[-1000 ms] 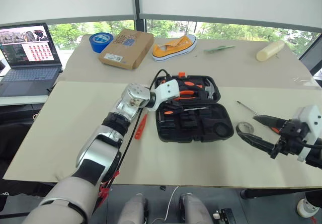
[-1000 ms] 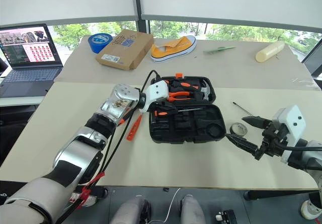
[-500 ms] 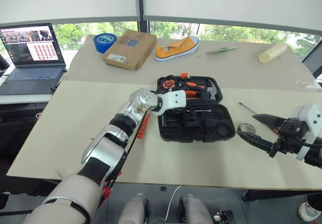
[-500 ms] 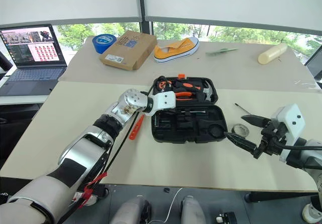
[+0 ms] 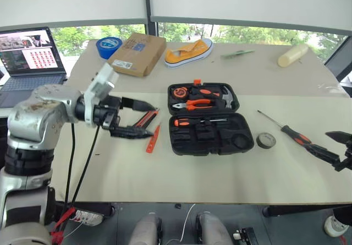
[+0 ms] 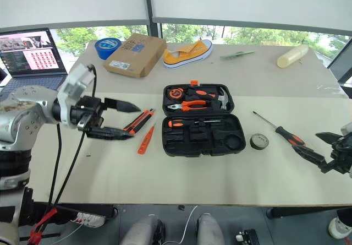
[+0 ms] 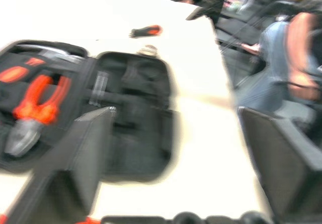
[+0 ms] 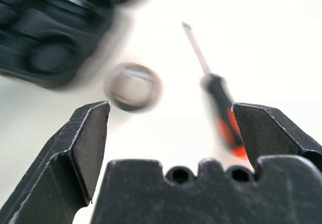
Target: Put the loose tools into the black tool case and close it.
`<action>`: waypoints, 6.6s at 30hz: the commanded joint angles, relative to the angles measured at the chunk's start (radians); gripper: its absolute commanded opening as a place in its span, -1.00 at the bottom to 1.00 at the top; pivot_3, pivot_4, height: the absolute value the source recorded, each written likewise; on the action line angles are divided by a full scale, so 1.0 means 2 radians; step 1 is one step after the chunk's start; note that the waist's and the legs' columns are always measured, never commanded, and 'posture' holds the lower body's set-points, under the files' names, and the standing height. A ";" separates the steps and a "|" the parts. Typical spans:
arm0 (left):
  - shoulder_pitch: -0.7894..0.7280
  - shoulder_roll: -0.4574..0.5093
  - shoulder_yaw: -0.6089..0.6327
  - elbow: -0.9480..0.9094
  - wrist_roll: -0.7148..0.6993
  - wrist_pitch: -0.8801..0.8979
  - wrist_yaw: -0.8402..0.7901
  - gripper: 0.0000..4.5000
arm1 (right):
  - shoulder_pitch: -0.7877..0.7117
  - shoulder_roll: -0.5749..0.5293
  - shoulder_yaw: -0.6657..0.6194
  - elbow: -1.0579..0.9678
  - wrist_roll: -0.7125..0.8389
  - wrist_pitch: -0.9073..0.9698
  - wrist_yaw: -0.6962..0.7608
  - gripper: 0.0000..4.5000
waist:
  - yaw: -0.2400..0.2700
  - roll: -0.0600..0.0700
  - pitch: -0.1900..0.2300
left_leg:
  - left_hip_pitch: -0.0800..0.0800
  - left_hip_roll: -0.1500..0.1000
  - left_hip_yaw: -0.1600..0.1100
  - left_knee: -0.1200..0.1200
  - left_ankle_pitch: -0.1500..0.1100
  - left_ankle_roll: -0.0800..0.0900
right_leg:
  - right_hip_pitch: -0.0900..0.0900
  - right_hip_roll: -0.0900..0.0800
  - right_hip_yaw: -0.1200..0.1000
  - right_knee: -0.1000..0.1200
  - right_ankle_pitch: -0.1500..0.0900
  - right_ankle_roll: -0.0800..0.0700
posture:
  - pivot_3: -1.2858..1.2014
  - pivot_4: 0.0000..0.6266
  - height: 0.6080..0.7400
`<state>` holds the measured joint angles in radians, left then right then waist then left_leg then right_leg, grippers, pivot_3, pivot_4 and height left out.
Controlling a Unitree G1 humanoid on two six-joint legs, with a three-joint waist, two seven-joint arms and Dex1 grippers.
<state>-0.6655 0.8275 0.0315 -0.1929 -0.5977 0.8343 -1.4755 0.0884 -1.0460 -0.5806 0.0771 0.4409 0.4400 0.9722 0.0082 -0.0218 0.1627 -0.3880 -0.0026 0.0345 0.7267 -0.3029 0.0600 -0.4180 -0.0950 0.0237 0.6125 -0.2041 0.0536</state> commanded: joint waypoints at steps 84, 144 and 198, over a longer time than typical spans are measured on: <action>-0.004 0.000 -0.077 0.008 0.047 -0.127 0.045 1.00 | -0.562 0.180 0.363 0.404 -0.220 -0.362 0.208 0.92 | -0.014 0.003 0.001 | -0.001 0.000 0.004 -0.007 0.004 -0.006 | -0.005 0.001 0.003 0.000 0.001 -0.001 | 0.03 -0.52 0.92; 0.363 0.057 0.259 -0.279 -0.033 0.182 0.318 1.00 | -0.310 0.098 0.208 -0.199 0.101 0.123 0.137 0.97 | 0.001 0.001 0.001 | -0.003 0.000 0.001 -0.007 0.002 -0.004 | -0.009 -0.002 -0.002 0.001 0.002 -0.003 | 0.03 -0.52 0.92; -0.134 -0.044 -0.296 0.093 0.120 0.219 0.371 -0.81 | -0.161 0.107 0.159 -0.318 0.111 0.097 -0.027 1.00 | 0.004 0.001 0.001 | 0.000 -0.001 -0.002 -0.007 0.003 -0.006 | -0.003 0.001 -0.004 0.000 0.002 -0.004 | 0.03 -0.52 0.92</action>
<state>-0.9125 0.7132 -0.5449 -0.0270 -0.3825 1.3029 -0.6921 -0.2441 -0.8146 -0.2184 -0.5389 0.6503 0.6478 0.9244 0.0164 -0.0205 0.1641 -0.3879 -0.0043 0.0307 0.7129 -0.2959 0.0489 -0.4234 -0.0934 0.0149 0.6134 -0.1992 0.0451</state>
